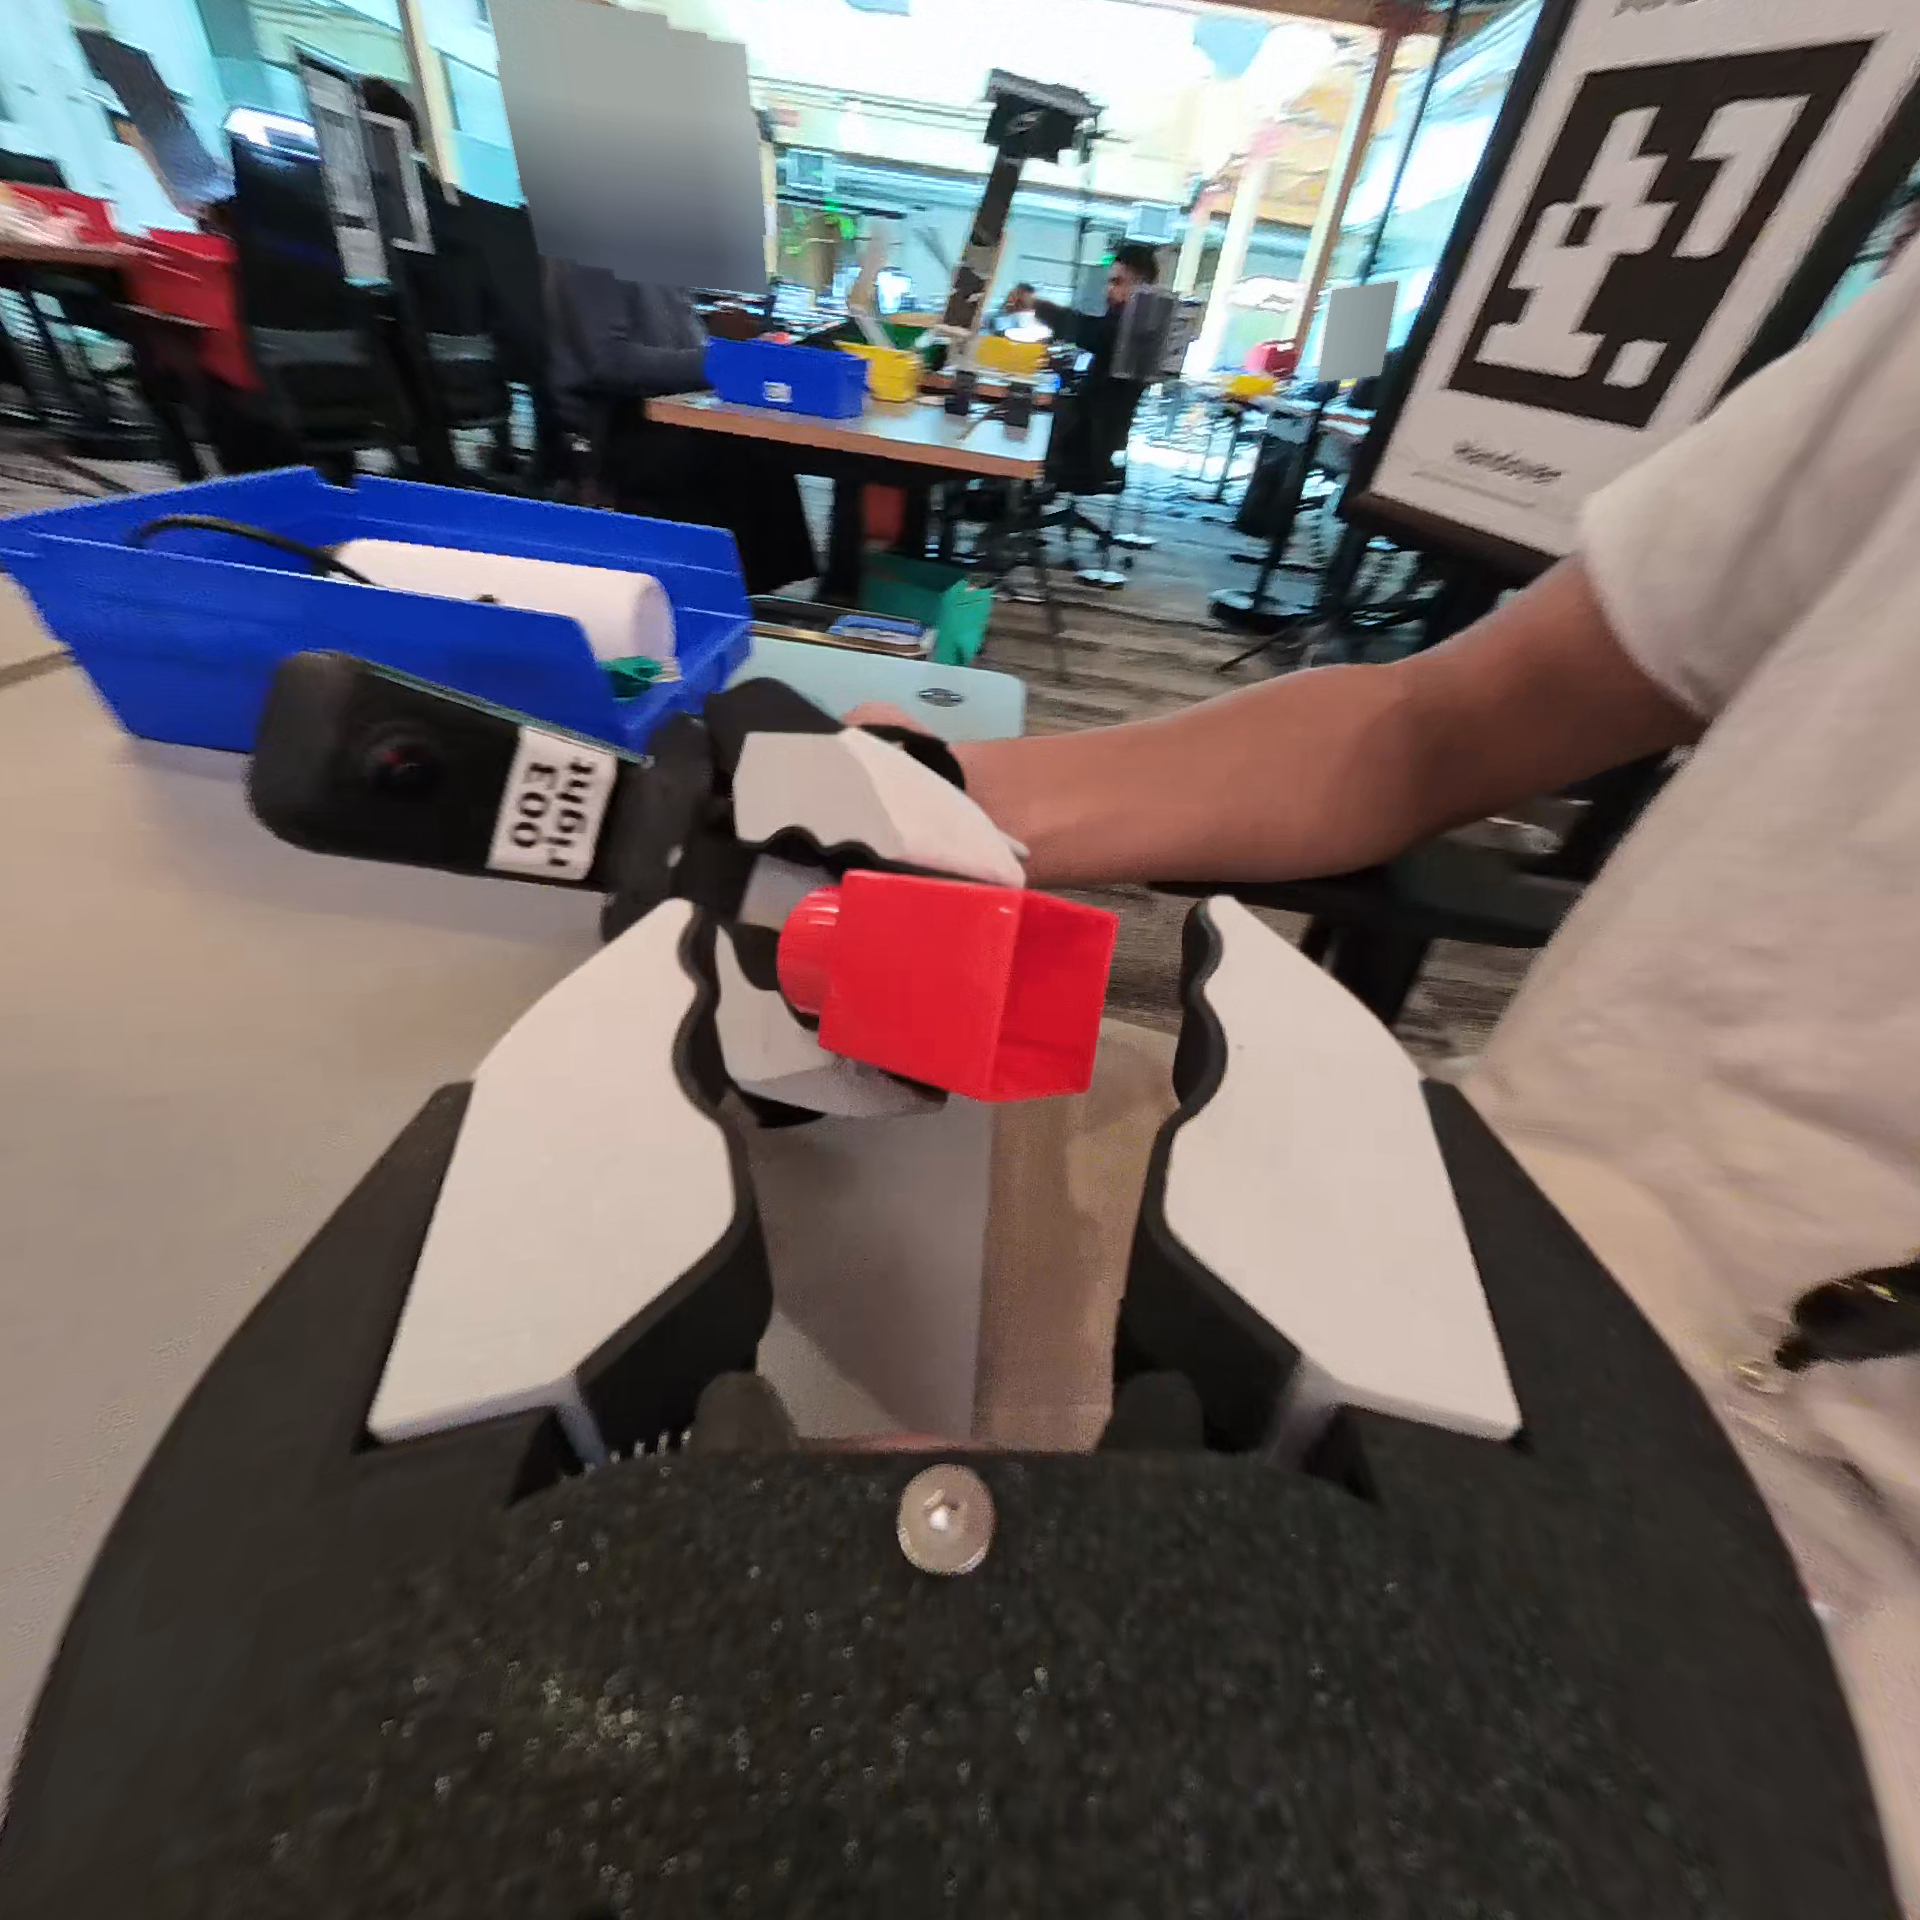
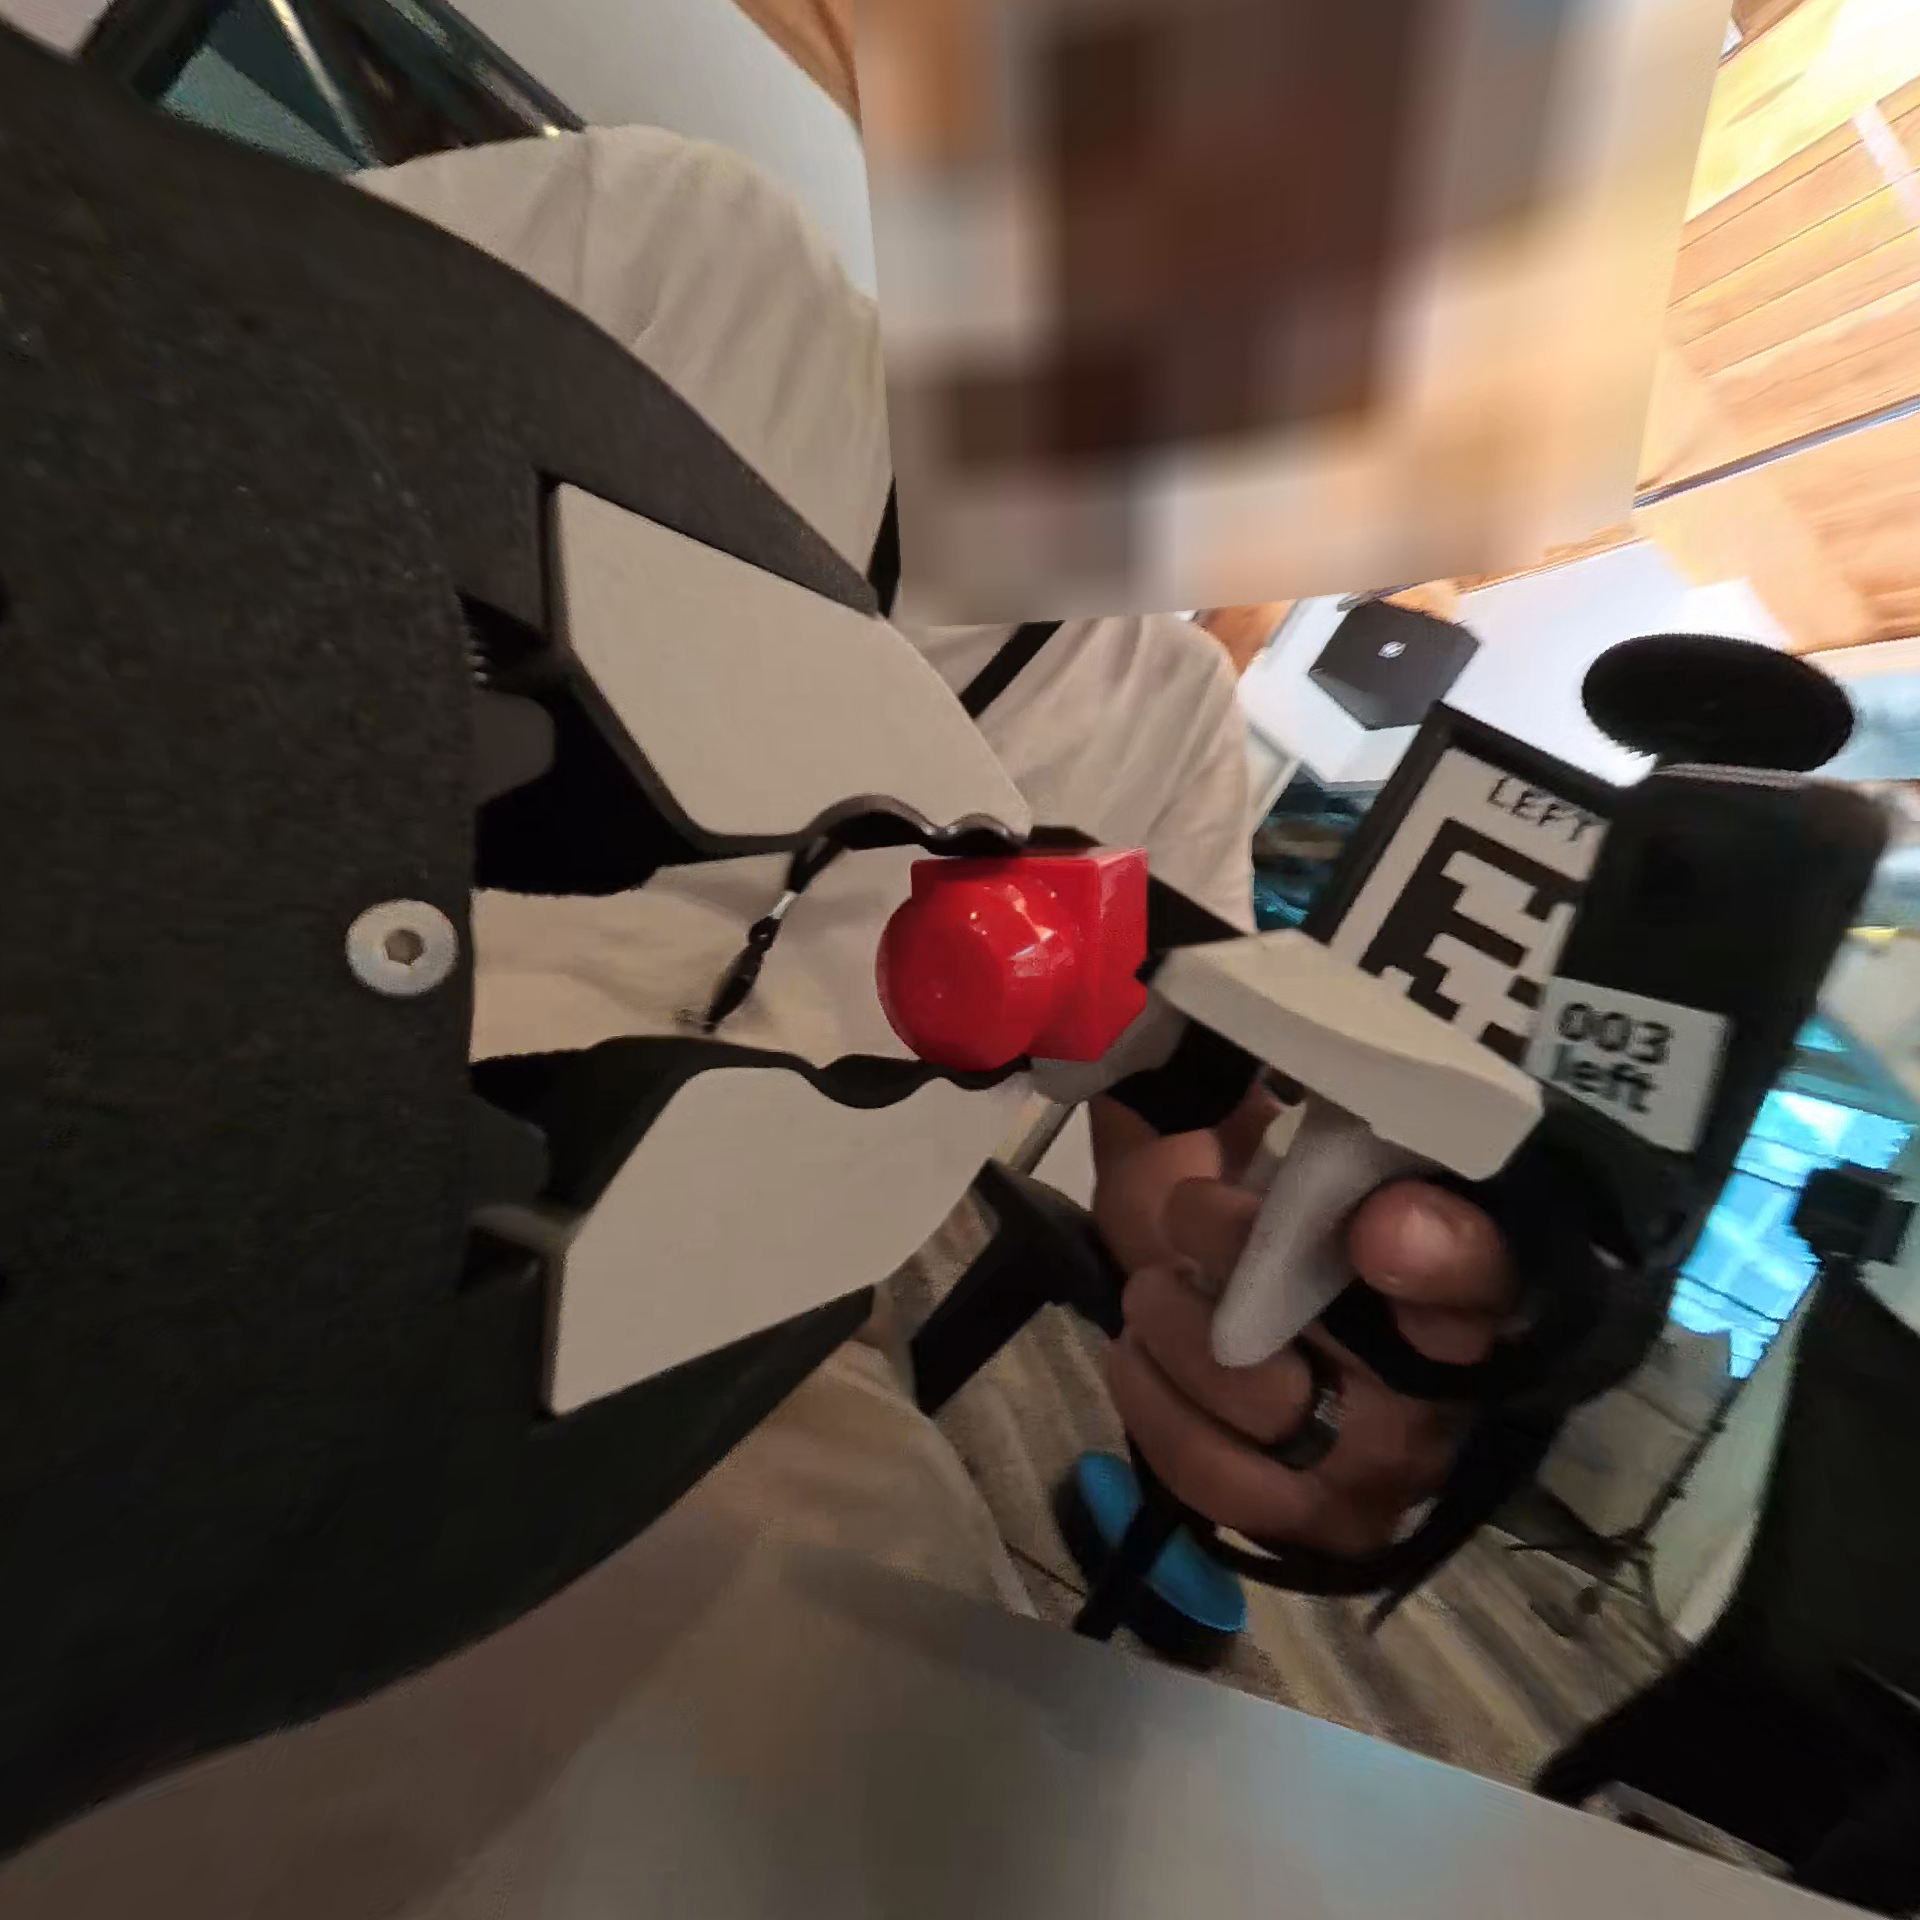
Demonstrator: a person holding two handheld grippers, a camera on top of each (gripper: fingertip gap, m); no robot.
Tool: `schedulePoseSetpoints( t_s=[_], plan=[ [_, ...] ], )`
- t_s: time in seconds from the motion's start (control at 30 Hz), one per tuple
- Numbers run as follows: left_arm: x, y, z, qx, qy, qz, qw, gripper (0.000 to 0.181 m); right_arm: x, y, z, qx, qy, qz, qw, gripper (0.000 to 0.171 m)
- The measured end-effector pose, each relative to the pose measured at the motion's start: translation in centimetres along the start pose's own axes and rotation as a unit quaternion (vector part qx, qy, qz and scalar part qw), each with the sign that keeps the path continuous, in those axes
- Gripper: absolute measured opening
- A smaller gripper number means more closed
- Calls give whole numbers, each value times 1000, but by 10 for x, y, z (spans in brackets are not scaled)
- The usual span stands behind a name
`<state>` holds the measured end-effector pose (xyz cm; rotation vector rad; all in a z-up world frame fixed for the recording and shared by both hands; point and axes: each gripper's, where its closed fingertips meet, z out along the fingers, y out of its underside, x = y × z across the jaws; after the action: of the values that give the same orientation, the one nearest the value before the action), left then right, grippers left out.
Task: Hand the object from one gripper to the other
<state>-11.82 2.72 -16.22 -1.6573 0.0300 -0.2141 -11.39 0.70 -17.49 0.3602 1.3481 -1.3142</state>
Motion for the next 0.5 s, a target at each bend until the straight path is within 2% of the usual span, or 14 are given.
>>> schedulePoseSetpoints(
  t_s=[0.13,0.3,0.37,0.5],
  plan=[
    [16,12,0,-37,69,-29,997,83,-2,17,6,-64,-3,-3,998,36],
    [29,24,7,-65,114,-51,990,78,0,28,12,-101,-1,1,995,36],
    [28,29,9,-78,109,-43,990,66,2,32,13,-109,0,4,994,36],
    [15,29,5,-80,79,-46,993,66,10,17,3,-54,37,-19,998,44]
  ],
)
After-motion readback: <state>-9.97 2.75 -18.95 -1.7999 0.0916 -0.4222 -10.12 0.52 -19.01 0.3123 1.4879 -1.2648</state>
